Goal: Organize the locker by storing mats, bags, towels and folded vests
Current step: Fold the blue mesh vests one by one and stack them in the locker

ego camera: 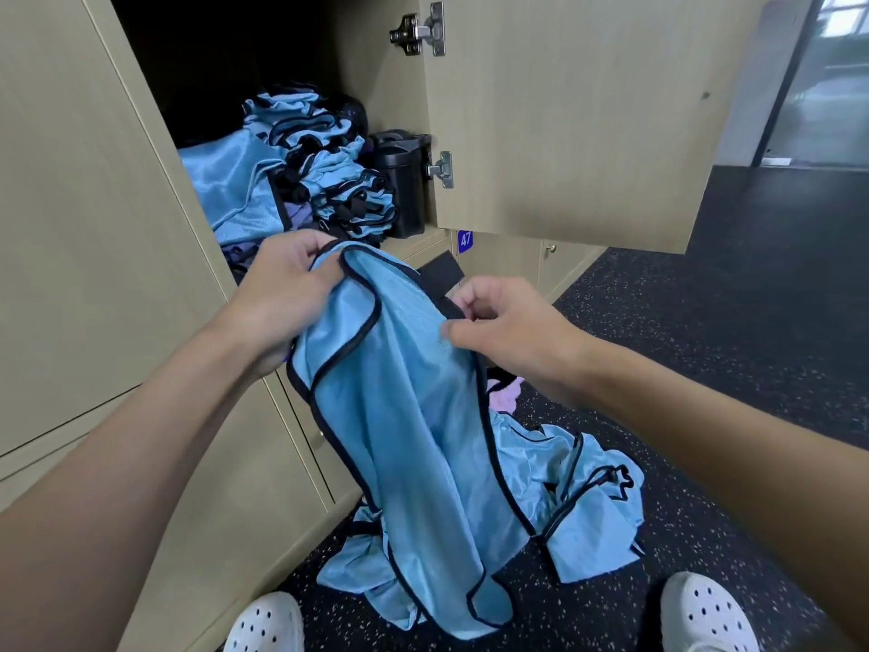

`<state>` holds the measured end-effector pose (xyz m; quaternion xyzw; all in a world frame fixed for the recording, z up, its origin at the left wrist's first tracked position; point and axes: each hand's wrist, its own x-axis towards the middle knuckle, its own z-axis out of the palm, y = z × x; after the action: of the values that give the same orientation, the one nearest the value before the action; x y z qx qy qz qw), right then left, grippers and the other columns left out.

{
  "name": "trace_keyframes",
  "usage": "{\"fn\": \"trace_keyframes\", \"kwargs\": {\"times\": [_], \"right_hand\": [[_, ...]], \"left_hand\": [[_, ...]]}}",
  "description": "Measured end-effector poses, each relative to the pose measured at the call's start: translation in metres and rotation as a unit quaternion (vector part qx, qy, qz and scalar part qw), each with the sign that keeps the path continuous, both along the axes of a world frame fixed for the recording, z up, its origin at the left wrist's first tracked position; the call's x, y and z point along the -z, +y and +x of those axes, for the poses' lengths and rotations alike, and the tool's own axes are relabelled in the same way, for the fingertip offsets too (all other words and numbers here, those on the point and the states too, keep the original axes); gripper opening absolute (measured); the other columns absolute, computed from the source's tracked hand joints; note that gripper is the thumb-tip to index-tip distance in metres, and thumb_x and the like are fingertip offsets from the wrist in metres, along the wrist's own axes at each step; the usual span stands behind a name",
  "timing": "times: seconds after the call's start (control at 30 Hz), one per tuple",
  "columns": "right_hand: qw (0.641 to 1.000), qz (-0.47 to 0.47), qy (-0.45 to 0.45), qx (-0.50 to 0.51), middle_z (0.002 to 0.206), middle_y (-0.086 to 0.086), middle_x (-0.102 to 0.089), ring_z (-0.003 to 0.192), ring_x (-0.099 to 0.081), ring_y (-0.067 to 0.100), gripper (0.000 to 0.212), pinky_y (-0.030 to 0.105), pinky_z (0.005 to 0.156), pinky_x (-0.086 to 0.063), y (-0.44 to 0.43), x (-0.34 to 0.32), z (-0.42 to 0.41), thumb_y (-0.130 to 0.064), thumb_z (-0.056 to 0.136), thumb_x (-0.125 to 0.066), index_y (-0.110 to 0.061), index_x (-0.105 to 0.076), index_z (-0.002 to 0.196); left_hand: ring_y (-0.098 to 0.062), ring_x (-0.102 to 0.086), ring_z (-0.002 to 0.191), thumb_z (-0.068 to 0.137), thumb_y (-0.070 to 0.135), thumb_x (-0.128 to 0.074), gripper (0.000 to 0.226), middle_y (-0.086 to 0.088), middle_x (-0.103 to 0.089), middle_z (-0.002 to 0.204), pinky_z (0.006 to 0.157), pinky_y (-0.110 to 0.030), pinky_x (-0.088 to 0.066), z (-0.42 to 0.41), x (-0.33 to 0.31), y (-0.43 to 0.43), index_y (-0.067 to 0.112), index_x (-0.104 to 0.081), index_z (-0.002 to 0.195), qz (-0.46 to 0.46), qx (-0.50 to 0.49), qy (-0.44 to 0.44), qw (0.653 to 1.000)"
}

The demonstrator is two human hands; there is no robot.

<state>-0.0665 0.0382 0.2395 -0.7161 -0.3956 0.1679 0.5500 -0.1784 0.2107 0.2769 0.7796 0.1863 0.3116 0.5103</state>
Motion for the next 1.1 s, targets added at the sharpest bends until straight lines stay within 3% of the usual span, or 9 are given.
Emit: {"fn": "trace_keyframes", "kwargs": {"times": [0.13,0.27,0.33,0.43,0.6,0.83,0.9,1.0,1.1], "right_hand": [[1.0,0.008,-0.006,0.006,0.066,0.005,-0.052,0.059,-0.044,0.014,0.007,0.026,0.054,-0.037,0.0,-0.003,-0.003,0.0,0.087,-0.063,-0.003,-0.062,0.08],[1.0,0.009,-0.014,-0.009,0.069,0.004,-0.057,0.062,-0.048,0.012,0.006,0.025,0.058,-0.039,0.004,-0.003,-0.006,-0.004,0.089,-0.064,-0.001,-0.066,0.084],[1.0,0.014,-0.009,-0.019,0.071,0.006,-0.059,0.064,-0.05,0.014,0.009,0.029,0.062,-0.041,0.004,-0.003,-0.006,-0.005,0.089,-0.065,-0.007,-0.067,0.081],[0.999,-0.002,-0.017,-0.037,0.072,0.008,-0.061,0.064,-0.051,0.013,0.007,0.028,0.062,-0.042,0.0,-0.004,-0.003,-0.009,0.089,-0.068,-0.005,-0.068,0.083],[0.994,-0.078,-0.034,-0.074,0.095,0.027,-0.07,0.071,-0.057,0.017,0.018,0.032,0.069,-0.045,-0.009,-0.005,0.004,-0.013,0.089,-0.07,0.005,-0.066,0.091],[0.995,-0.057,-0.011,-0.082,0.094,0.02,-0.07,0.073,-0.059,0.015,0.018,0.032,0.071,-0.048,-0.009,-0.005,0.003,-0.002,0.083,-0.072,0.0,-0.061,0.096],[0.995,-0.045,0.008,-0.089,0.09,0.009,-0.07,0.073,-0.064,0.013,0.024,0.025,0.066,-0.053,-0.008,-0.006,0.004,0.0,0.08,-0.073,-0.007,-0.063,0.101],[0.994,-0.061,0.008,-0.087,0.094,0.019,-0.07,0.074,-0.066,0.021,0.027,0.03,0.065,-0.054,-0.008,-0.006,0.006,-0.005,0.079,-0.077,-0.017,-0.062,0.098],[0.996,-0.067,-0.007,-0.061,0.085,0.016,-0.071,0.064,-0.061,0.014,0.012,0.028,0.063,-0.051,-0.009,-0.009,0.005,-0.006,0.083,-0.075,-0.011,-0.066,0.085]], "left_hand": [[-0.01,-0.068,0.105,0.094,0.024,-0.059,0.023,0.004,-0.074,0.11,0.093,-0.029,-0.051,-0.002,-0.001,-0.007,0.021,-0.066,0.116,-0.061,0.066,0.071,0.993],[0.008,-0.06,0.112,0.08,0.042,-0.078,0.068,0.016,-0.067,0.123,0.096,-0.014,-0.045,-0.004,0.008,-0.022,0.03,-0.049,0.14,0.096,0.209,0.17,0.958],[0.003,-0.064,0.093,0.087,0.028,-0.075,0.045,0.005,-0.074,0.108,0.084,-0.01,-0.047,-0.001,0.015,-0.024,0.02,-0.061,0.129,0.129,0.217,0.191,0.948],[-0.008,-0.055,0.074,0.094,0.018,-0.066,0.013,-0.009,-0.07,0.085,0.069,-0.023,-0.045,-0.001,0.013,-0.016,0.011,-0.073,0.102,0.16,0.183,0.172,0.955],[0.004,-0.055,0.066,0.094,0.013,-0.065,0.015,0.007,-0.066,0.079,0.068,-0.013,-0.045,-0.005,0.002,0.003,0.024,-0.067,0.083,0.185,0.043,0.082,0.978],[-0.008,-0.05,0.071,0.095,0.01,-0.064,0.007,0.008,-0.059,0.077,0.068,-0.03,-0.038,-0.005,0.001,0.013,0.013,-0.066,0.089,0.233,-0.066,0.108,0.964],[-0.013,-0.048,0.071,0.095,0.01,-0.063,0.005,0.004,-0.056,0.076,0.064,-0.027,-0.038,-0.005,-0.001,0.019,0.012,-0.065,0.091,0.232,-0.093,0.095,0.964],[-0.021,-0.046,0.073,0.096,0.01,-0.062,0.007,-0.004,-0.052,0.075,0.059,-0.023,-0.035,-0.009,-0.003,0.027,0.01,-0.063,0.09,0.23,-0.133,0.077,0.961],[-0.007,-0.057,0.075,0.091,0.01,-0.069,0.009,0.004,-0.06,0.083,0.065,-0.01,-0.042,-0.015,-0.005,0.022,0.015,-0.064,0.096,0.24,-0.081,0.115,0.961]]}}
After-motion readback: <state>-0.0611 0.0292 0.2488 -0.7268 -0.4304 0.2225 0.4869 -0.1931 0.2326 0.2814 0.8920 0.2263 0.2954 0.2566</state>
